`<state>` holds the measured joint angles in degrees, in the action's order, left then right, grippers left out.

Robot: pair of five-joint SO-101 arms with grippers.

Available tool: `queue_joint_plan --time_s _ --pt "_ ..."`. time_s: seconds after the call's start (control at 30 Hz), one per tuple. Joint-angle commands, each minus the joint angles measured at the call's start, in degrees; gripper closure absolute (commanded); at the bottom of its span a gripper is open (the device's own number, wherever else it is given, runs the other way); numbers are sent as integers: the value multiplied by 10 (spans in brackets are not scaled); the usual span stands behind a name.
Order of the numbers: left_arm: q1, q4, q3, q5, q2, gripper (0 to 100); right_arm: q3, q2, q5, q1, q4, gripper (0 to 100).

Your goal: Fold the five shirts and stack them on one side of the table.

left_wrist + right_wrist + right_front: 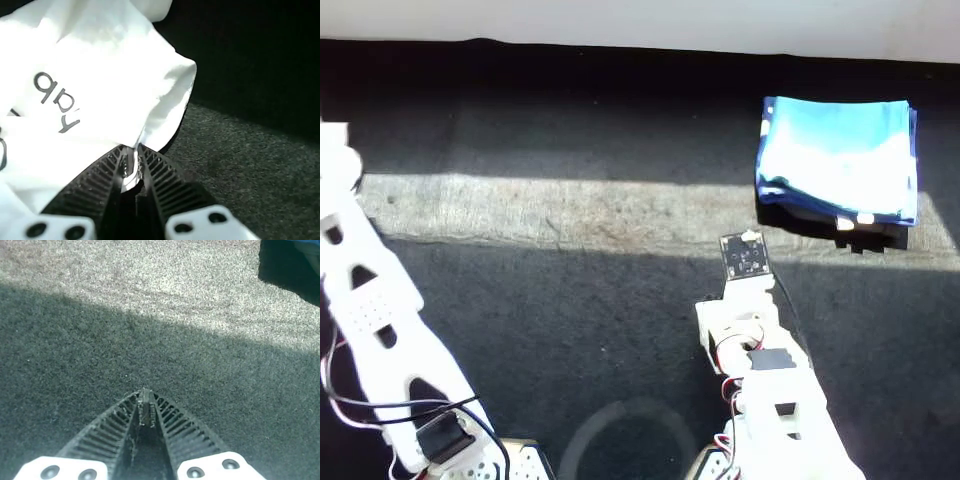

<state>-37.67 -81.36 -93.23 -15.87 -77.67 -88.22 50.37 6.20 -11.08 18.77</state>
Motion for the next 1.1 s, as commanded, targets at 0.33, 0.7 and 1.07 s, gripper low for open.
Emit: queue_joint_plan --time_s 0.33,0.7,1.07 --pt "267 -193 -20 4 211 991 0 9 -5 -4 -9 982" --pt "361 -196 -16 5 382 991 1 9 -5 -4 -9 982" --pt "397 -196 -16 5 563 991 1 9 -5 -4 -9 982"
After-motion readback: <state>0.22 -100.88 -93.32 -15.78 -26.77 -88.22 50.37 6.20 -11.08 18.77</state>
